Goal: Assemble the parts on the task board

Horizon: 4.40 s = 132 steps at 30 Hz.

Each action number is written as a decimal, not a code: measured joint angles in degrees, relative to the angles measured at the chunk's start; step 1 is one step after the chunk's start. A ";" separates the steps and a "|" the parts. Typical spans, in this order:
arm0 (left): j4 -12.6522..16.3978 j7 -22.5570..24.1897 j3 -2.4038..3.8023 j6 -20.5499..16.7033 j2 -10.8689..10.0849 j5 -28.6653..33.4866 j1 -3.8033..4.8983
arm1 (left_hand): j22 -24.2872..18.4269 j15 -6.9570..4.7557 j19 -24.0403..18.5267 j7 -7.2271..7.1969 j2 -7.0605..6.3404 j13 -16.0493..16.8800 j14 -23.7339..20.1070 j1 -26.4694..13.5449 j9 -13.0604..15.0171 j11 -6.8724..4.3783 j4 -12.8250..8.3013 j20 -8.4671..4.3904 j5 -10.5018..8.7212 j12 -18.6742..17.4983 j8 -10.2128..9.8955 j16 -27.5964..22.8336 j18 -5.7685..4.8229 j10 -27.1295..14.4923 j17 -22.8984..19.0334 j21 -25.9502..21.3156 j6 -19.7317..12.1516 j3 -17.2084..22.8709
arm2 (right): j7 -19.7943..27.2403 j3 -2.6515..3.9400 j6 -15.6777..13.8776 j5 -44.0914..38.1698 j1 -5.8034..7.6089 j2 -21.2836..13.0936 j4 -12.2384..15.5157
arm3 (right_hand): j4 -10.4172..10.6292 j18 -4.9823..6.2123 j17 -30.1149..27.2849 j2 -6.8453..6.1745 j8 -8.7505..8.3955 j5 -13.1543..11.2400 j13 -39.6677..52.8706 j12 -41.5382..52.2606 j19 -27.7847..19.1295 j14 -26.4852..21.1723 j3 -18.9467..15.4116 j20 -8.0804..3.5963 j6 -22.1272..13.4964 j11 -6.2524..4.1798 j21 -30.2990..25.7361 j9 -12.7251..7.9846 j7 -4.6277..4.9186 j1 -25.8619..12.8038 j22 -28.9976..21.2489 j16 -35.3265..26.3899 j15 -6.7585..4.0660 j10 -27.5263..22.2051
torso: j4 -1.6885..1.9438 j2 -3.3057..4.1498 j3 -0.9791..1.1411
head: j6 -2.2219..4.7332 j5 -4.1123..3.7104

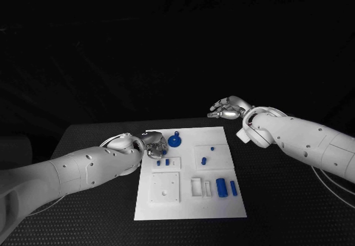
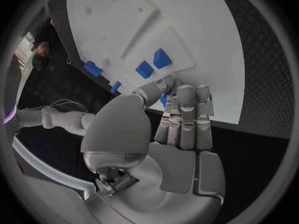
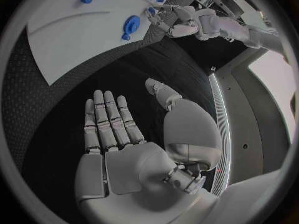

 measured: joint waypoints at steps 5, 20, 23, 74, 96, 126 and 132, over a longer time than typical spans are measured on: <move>0.00 -0.14 -0.07 0.16 -0.24 0.01 -0.08 | 0.00 0.00 0.00 -0.58 -0.25 -0.01 0.00 0.25 -0.41 -0.01 0.00 0.01 0.00 0.28 -0.64 0.00 0.00 -0.36 0.00 -0.22 -1.78 0.00 | 0.00 0.00 0.00 0.00 0.00 -0.03 -0.01 | 0.00 0.00 0.00 0.00 0.00 0.00 0.00 0.00 0.05 0.00 0.00 -0.05 0.00 0.00 0.00 0.00 0.00 0.00 0.01 0.00 0.00 0.00 | -0.01 0.00 0.00 | 0.01 0.01; 0.09 -0.45 -0.04 -0.01 -1.30 0.02 -0.09 | -0.01 0.00 -0.08 -0.49 -0.54 0.00 0.00 0.54 -0.59 -0.02 -0.15 0.11 0.00 0.28 -0.97 0.00 0.02 -0.36 -0.01 -0.22 -2.50 0.15 | -0.02 0.00 0.00 0.00 0.00 -0.22 0.00 | 0.00 0.00 0.01 0.00 0.00 0.00 0.00 0.00 0.05 0.00 0.00 -0.04 0.00 0.00 -0.23 -0.04 0.00 0.00 0.06 0.00 0.00 0.00 | -0.02 0.01 0.00 | -0.01 -0.07; 0.02 -0.45 -0.04 -0.17 -1.39 0.02 -0.09 | -0.02 0.00 -0.08 -0.49 -0.54 0.00 0.00 0.54 -0.59 -0.05 -0.15 0.12 0.00 0.28 -0.97 0.00 0.01 -0.40 -0.02 -0.22 -2.50 0.15 | -0.02 0.00 0.00 0.00 0.00 -0.25 0.00 | 0.00 0.00 0.01 0.00 0.00 0.00 0.00 0.00 0.05 0.00 0.00 -0.05 0.00 0.00 -0.23 -0.04 0.00 0.00 0.06 0.00 0.00 0.00 | -0.02 0.01 0.00 | 0.02 -0.08; 13.05 18.32 4.87 -0.99 -14.43 60.08 1.72 | -2.79 2.65 -7.77 1.35 -0.83 0.59 -7.12 -4.57 2.40 1.97 1.34 2.27 -1.00 2.83 2.90 -20.81 -1.53 -3.56 -8.02 -11.58 -1.48 -4.35 | -8.67 -4.68 3.20 -52.39 -3.70 -4.81 12.97 | -3.15 4.95 10.15 -3.48 2.53 -17.80 0.90 -0.15 20.64 18.29 14.73 -0.97 13.21 -5.00 2.66 -0.82 -1.93 11.00 2.35 6.13 -8.26 14.01 | 0.16 -0.05 -0.18 | 1.93 -0.53; 13.17 18.50 4.87 -0.55 -14.61 62.44 1.72 | -2.78 2.66 -7.55 1.54 -0.61 0.42 -6.72 -4.79 2.39 2.15 1.27 2.49 -1.00 2.83 2.90 -21.39 -1.56 -3.74 -7.76 -12.00 -1.87 -4.42 | -9.79 -4.71 2.31 -54.34 -4.83 -2.29 10.32 | -2.07 4.95 11.32 -4.16 2.20 -18.02 0.86 -0.72 20.63 18.74 16.12 -0.97 13.13 -5.05 2.43 -0.94 -1.86 10.78 2.54 5.54 -8.30 14.89 | 0.10 -0.08 -0.08 | 1.05 0.05; 13.23 18.24 4.87 -0.43 -14.43 62.69 1.78 | -2.78 2.87 -7.55 1.77 -0.61 0.32 -6.53 -4.80 2.38 2.34 1.18 2.49 -1.00 2.61 2.90 -21.74 -1.58 -3.93 -7.57 -12.21 -2.29 -4.51 | -11.50 -5.77 1.41 -57.67 -4.99 0.37 8.13 | -4.53 4.94 17.81 -1.26 3.54 -18.02 4.27 0.83 22.68 19.59 16.34 -1.59 16.92 -6.41 3.09 0.07 -3.40 11.07 4.25 6.45 -9.12 18.53 | 0.12 -0.10 -0.08 | 0.61 -0.25; 13.24 18.02 4.87 -0.40 -14.42 62.70 1.79 | -2.78 2.87 -7.55 1.76 -0.61 0.30 -6.54 -4.80 2.38 2.26 1.18 2.49 -1.00 2.61 2.90 -21.97 -1.58 -4.24 -7.51 -12.42 -2.30 -4.51 | -11.92 -5.89 1.47 -58.31 -5.04 0.09 8.79 | -5.60 4.94 18.96 -0.89 3.83 -18.02 4.76 0.17 22.68 18.99 16.65 -1.59 17.65 -6.06 3.09 0.35 -3.71 11.44 4.48 5.81 -8.54 17.47 | 0.08 -0.12 -0.07 | 0.42 -0.26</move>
